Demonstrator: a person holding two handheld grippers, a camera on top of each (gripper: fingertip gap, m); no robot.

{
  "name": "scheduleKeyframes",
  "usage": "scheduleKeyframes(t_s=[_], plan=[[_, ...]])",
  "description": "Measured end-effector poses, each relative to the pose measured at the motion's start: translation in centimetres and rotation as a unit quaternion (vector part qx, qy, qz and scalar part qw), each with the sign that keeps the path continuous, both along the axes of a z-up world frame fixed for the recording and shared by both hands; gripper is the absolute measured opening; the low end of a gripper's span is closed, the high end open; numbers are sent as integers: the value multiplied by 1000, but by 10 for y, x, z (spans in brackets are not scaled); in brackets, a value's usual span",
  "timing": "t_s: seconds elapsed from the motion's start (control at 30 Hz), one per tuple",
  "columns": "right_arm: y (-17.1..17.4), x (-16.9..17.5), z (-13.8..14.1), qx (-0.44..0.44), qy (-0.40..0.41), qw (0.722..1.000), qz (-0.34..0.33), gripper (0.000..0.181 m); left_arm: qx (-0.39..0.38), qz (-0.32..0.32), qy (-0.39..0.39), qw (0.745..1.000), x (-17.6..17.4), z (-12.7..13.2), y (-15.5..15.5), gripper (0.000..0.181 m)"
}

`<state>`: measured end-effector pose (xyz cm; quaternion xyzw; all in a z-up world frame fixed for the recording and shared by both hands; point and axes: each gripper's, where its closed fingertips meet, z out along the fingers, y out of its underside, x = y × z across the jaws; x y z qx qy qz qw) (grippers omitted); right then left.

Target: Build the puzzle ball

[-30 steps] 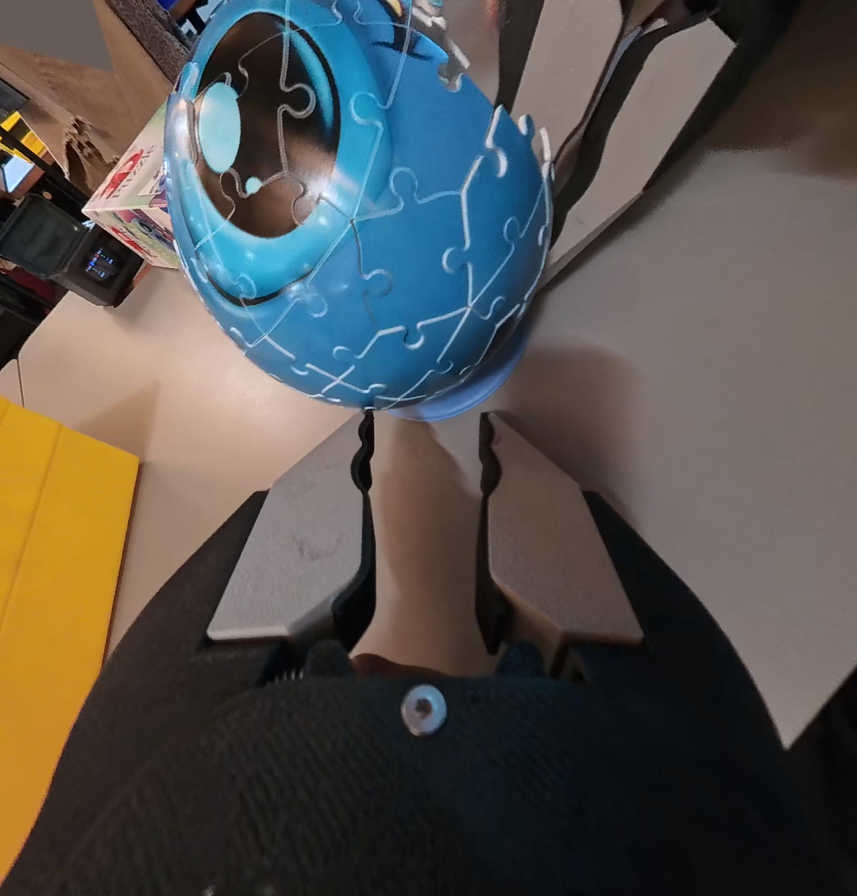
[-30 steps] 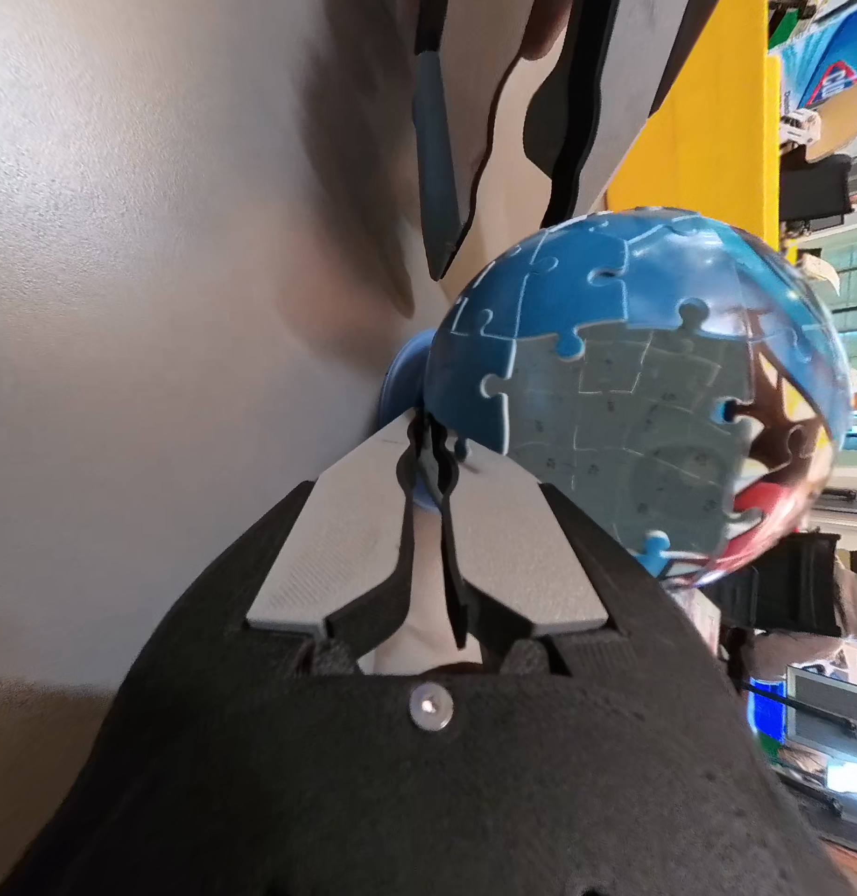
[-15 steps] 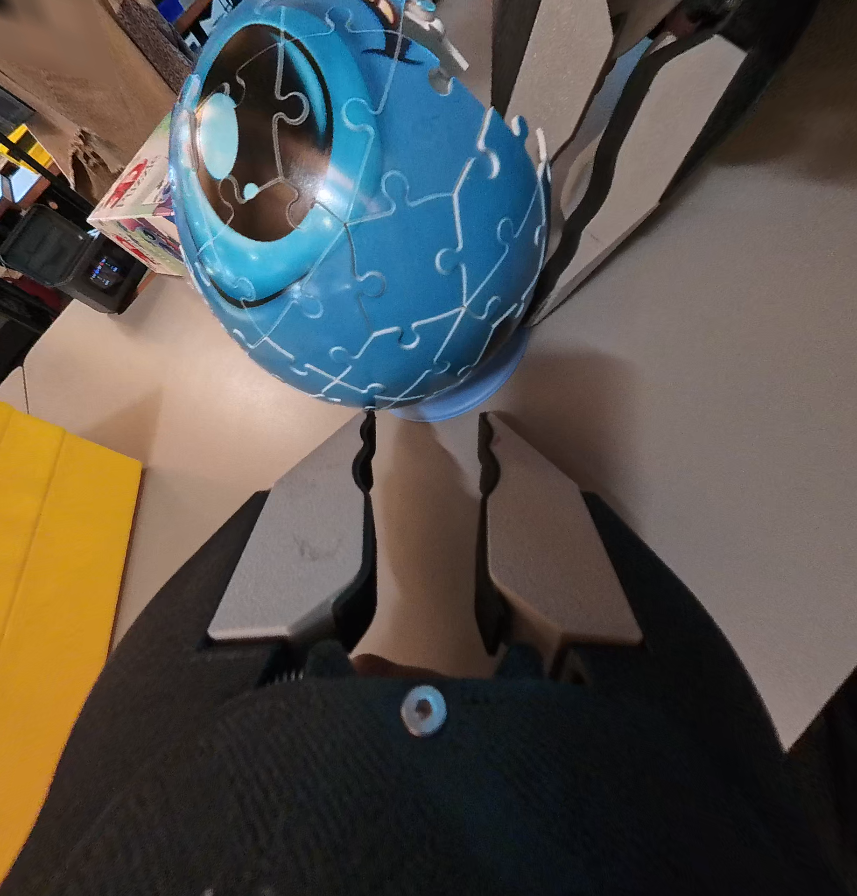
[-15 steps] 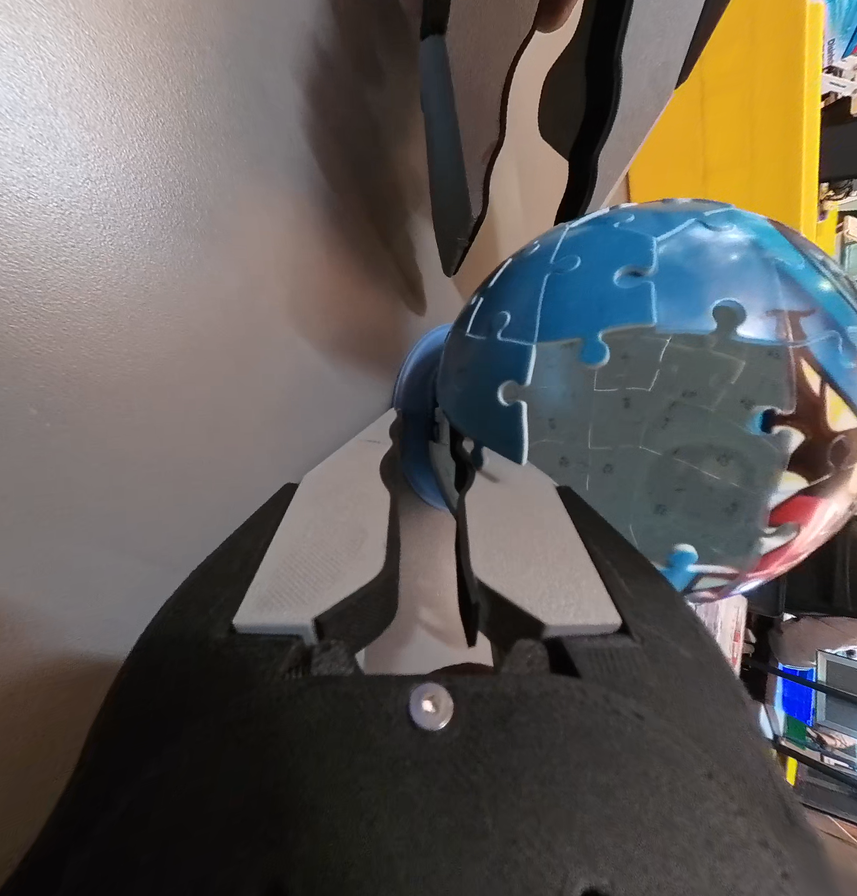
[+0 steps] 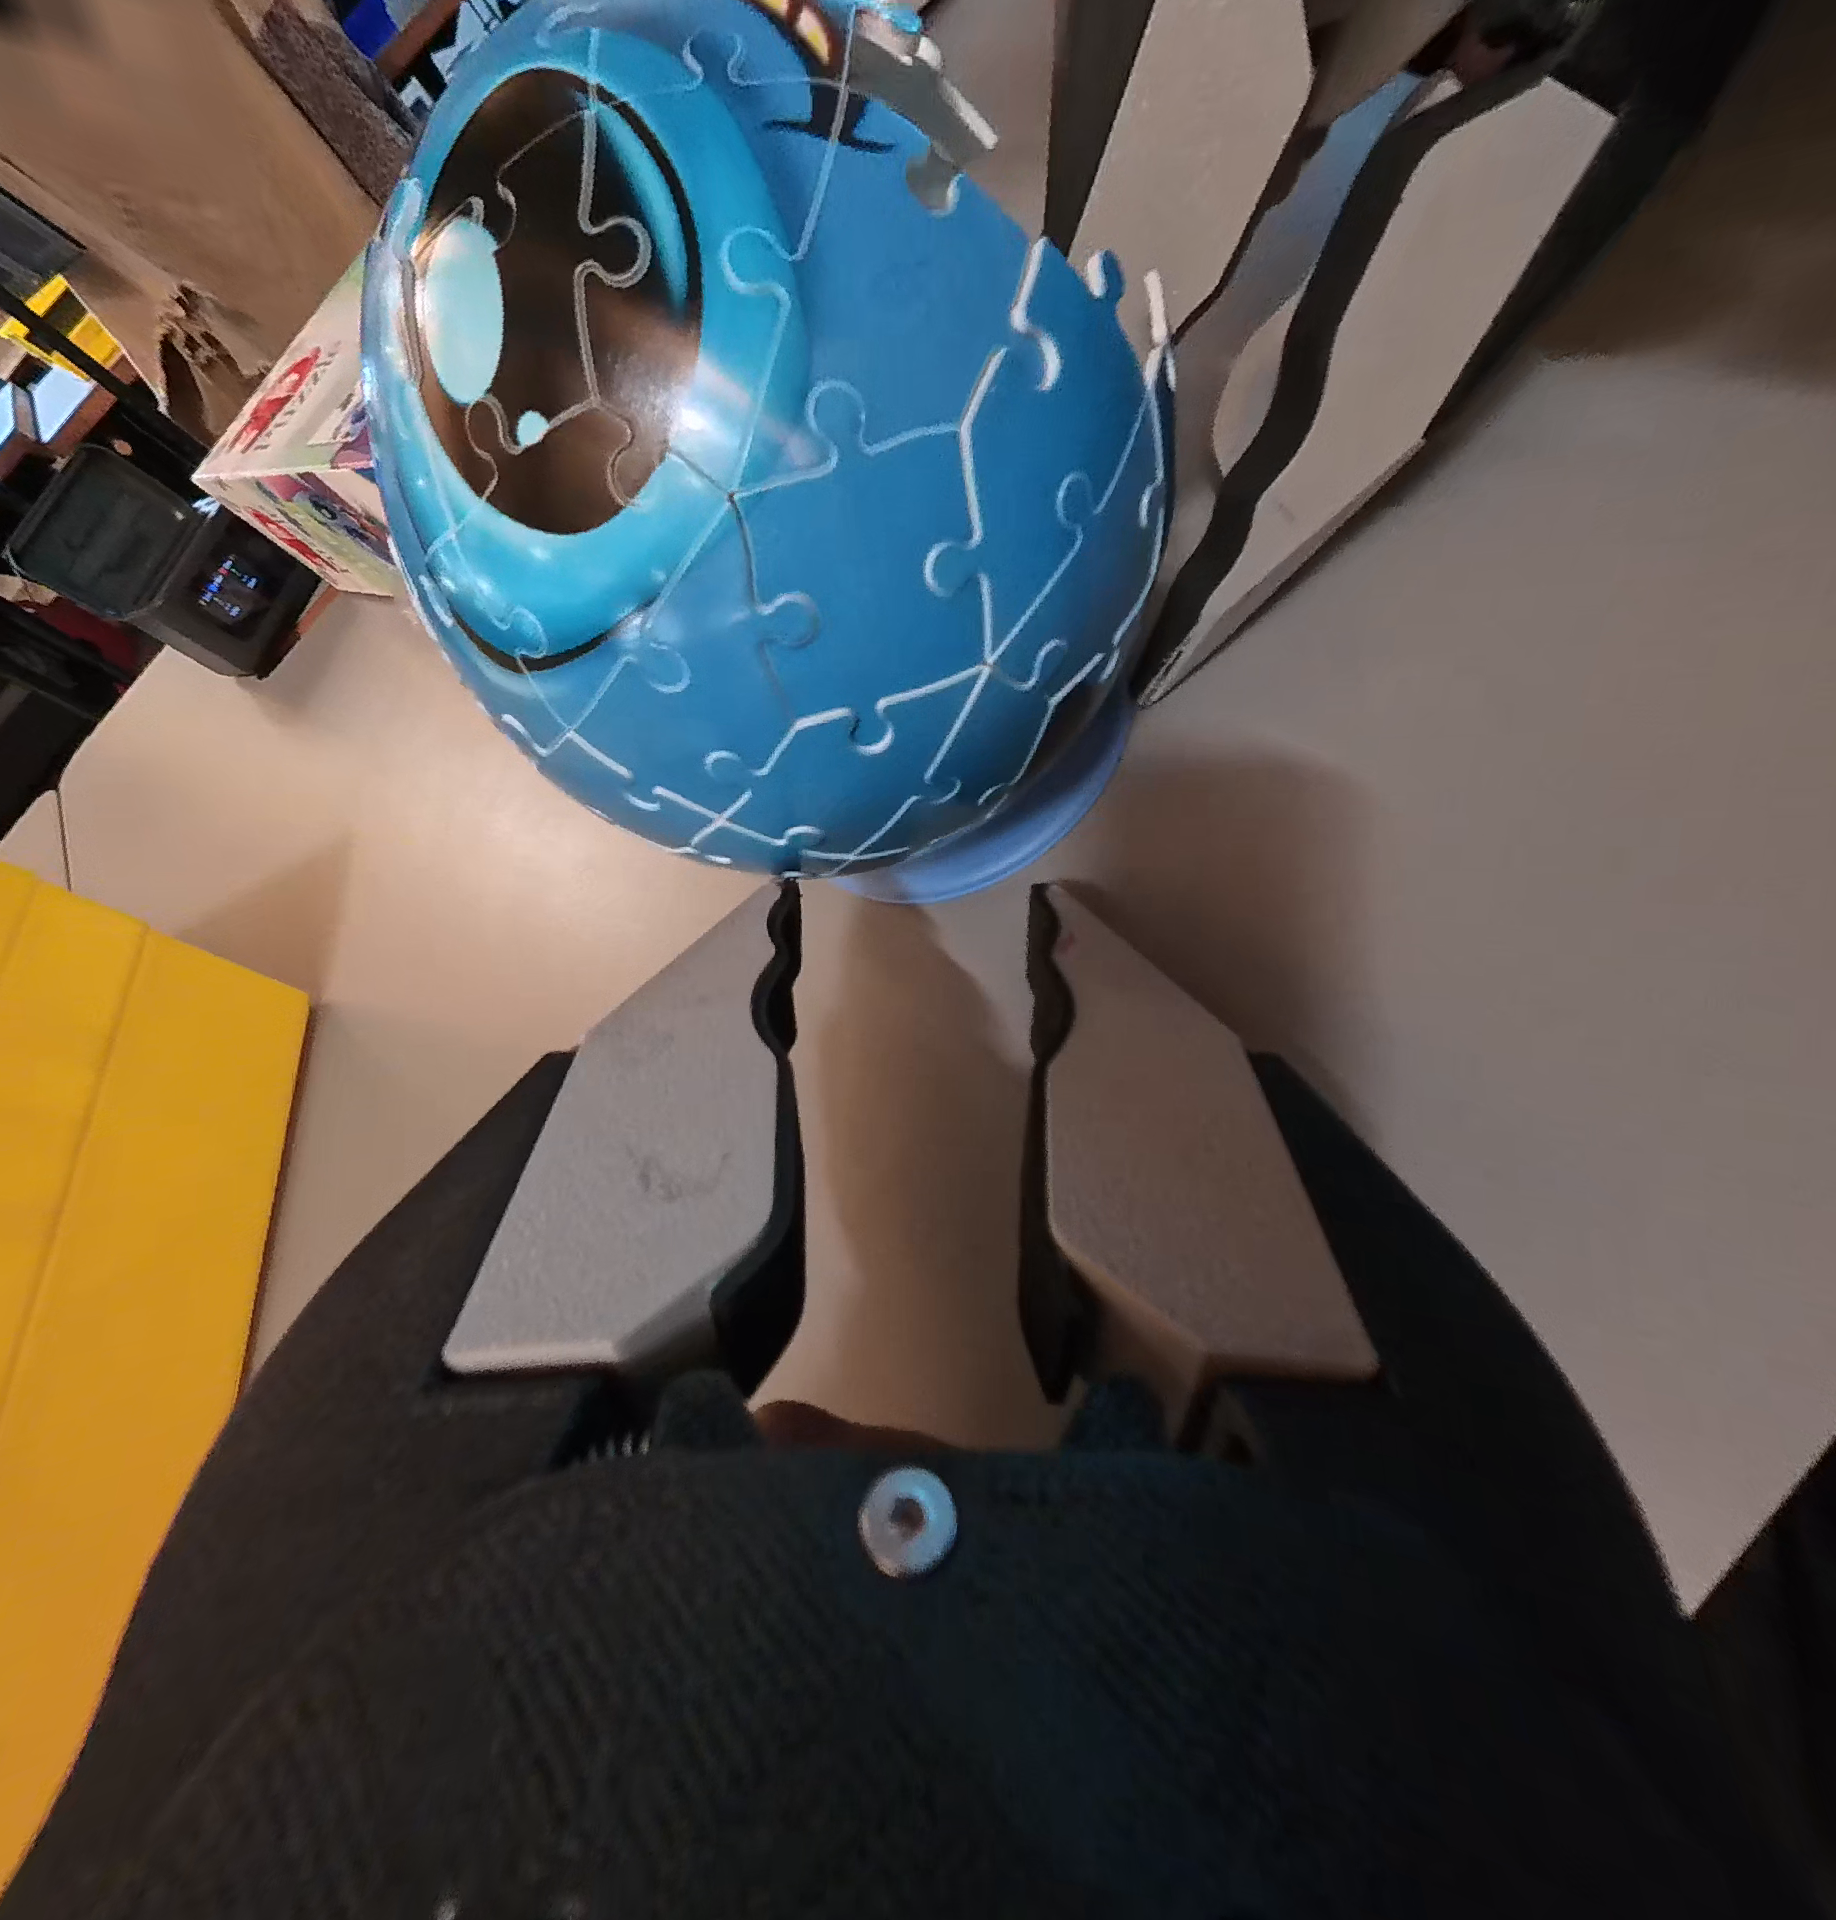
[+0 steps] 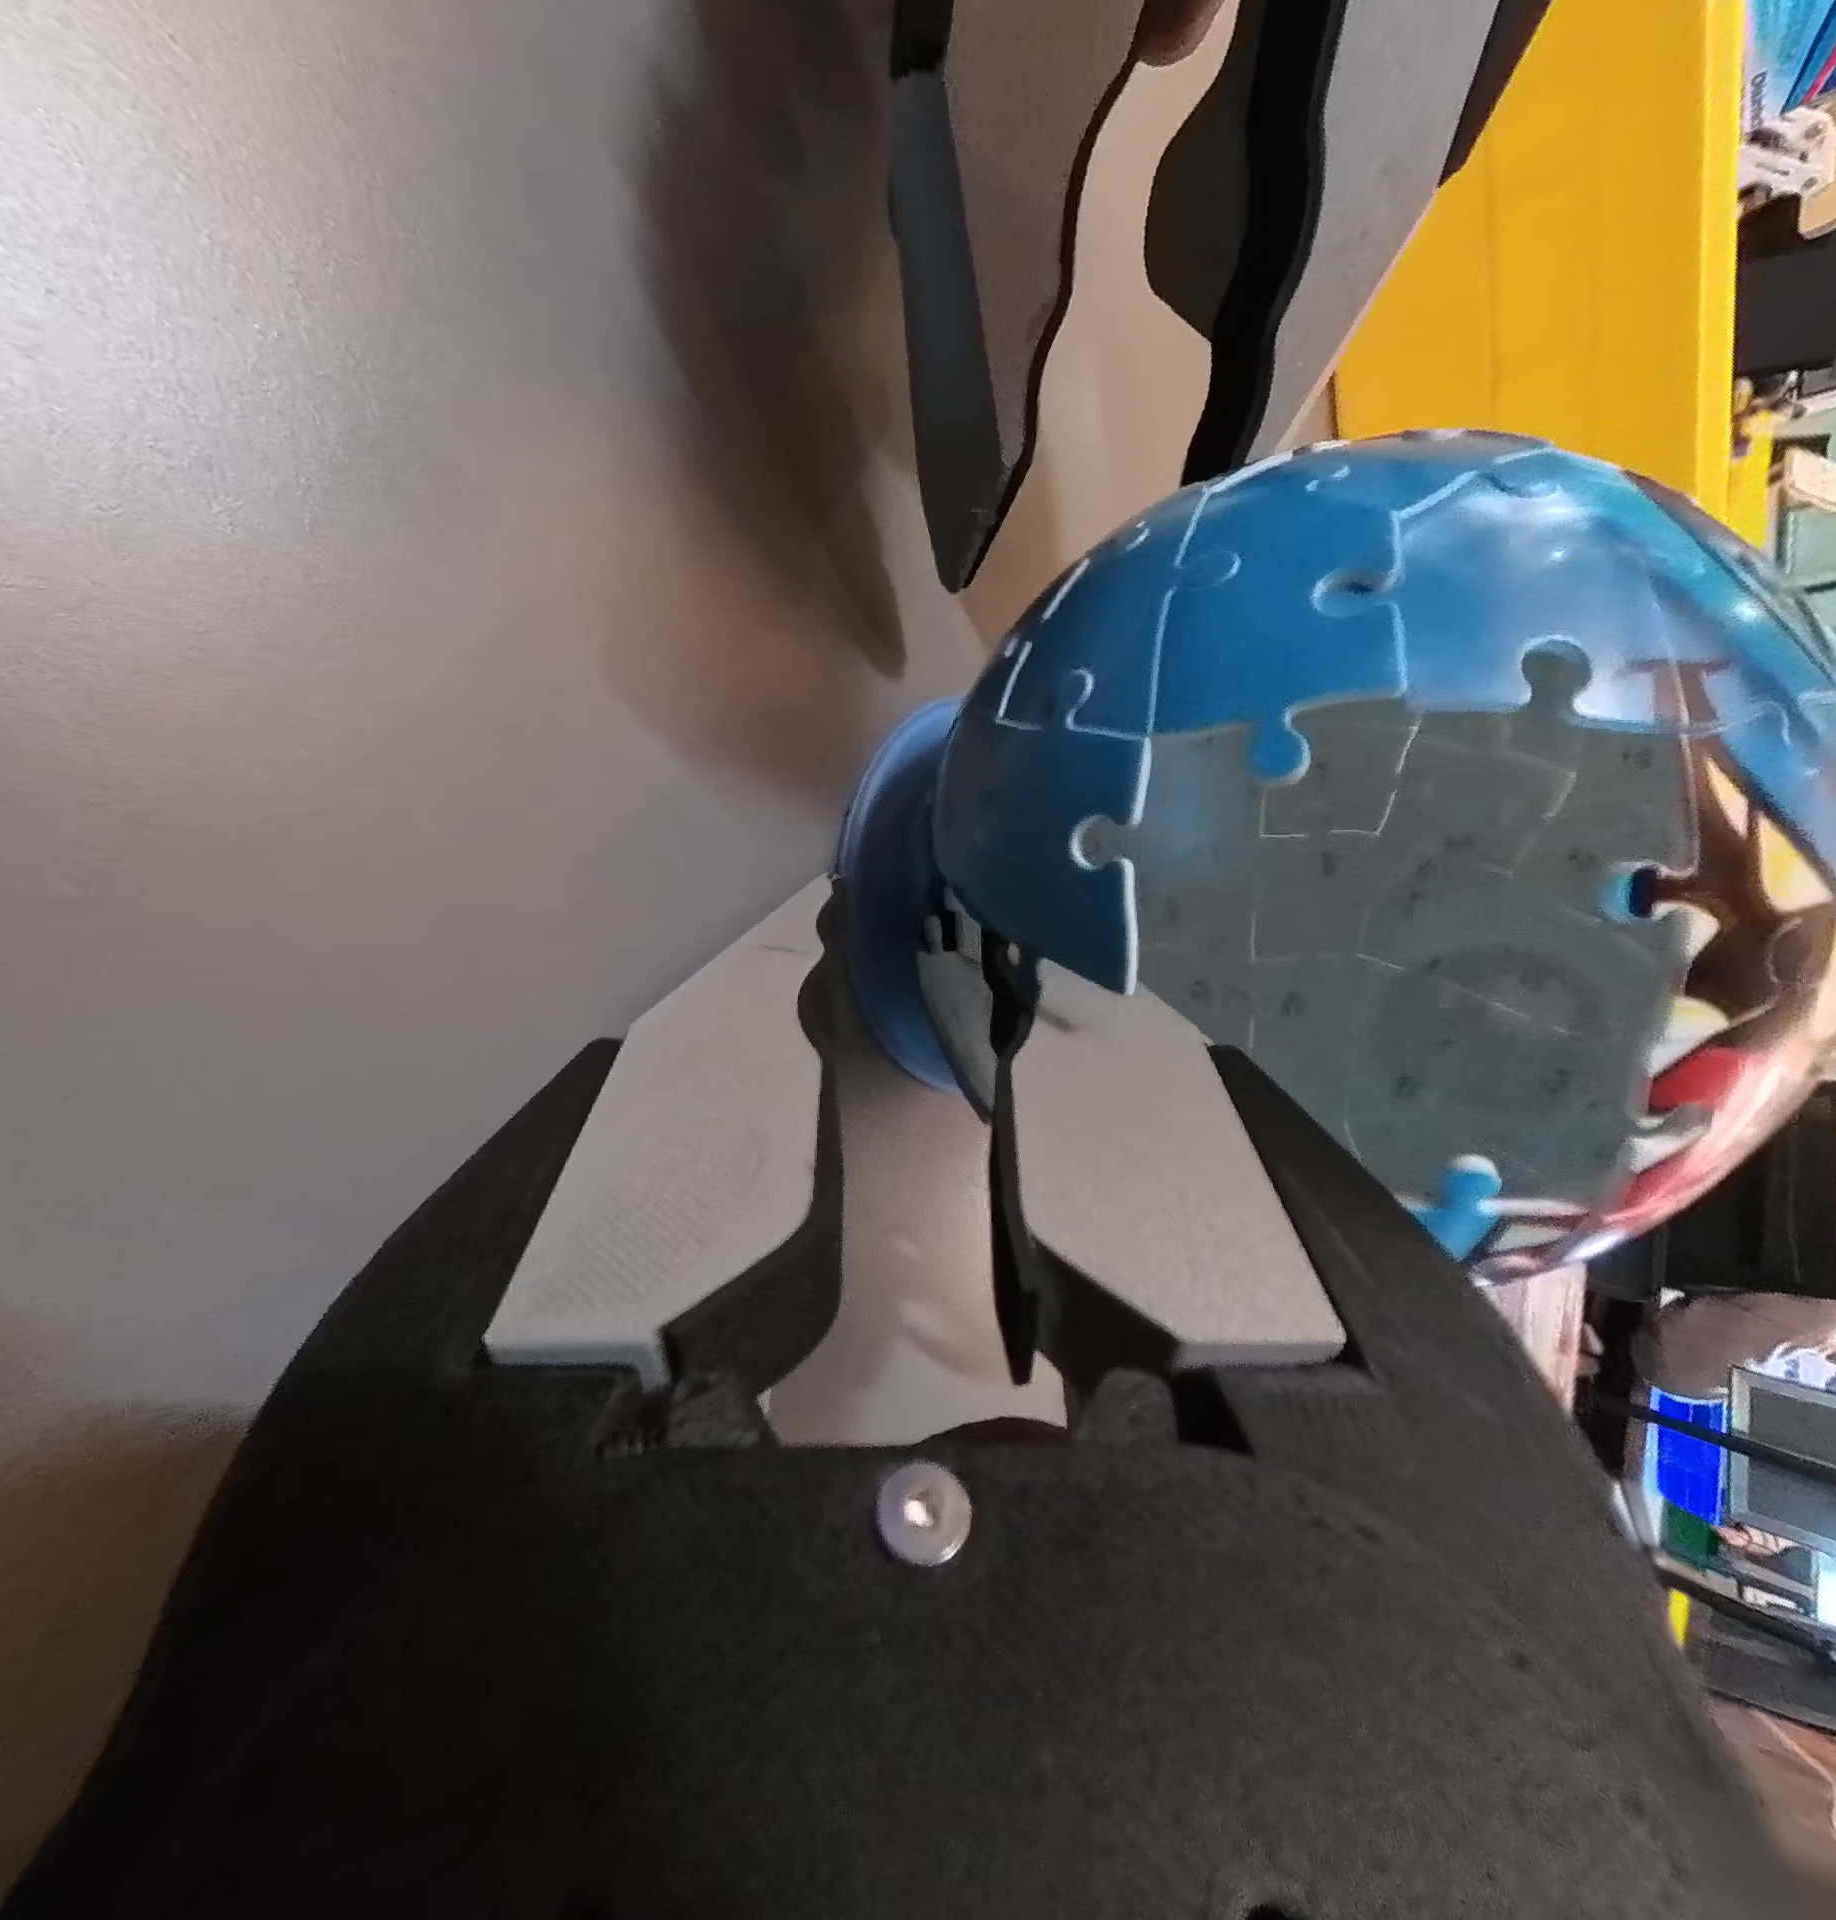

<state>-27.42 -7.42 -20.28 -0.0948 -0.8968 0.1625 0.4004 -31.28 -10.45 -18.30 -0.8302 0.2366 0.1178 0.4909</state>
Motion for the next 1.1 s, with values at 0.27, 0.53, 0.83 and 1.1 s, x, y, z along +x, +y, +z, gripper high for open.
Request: scheduleKeyframes(t_s=[0.27,0.53,0.83,1.1], plan=[[7,10,8,4,14,1000,-14,37,11,4,-7,1000,-1,4,-3,39],[7,42,19,-77,27,997,-15,42,7,-36,-55,998,-1,8,-9,50],[73,61,82,-570,-133,798,-141,67,-40,62,-450,890,-18,39,-14,84],[72,-1,104,-719,-359,574,-153,95,-60,71,-649,755,1,63,-11,93]])
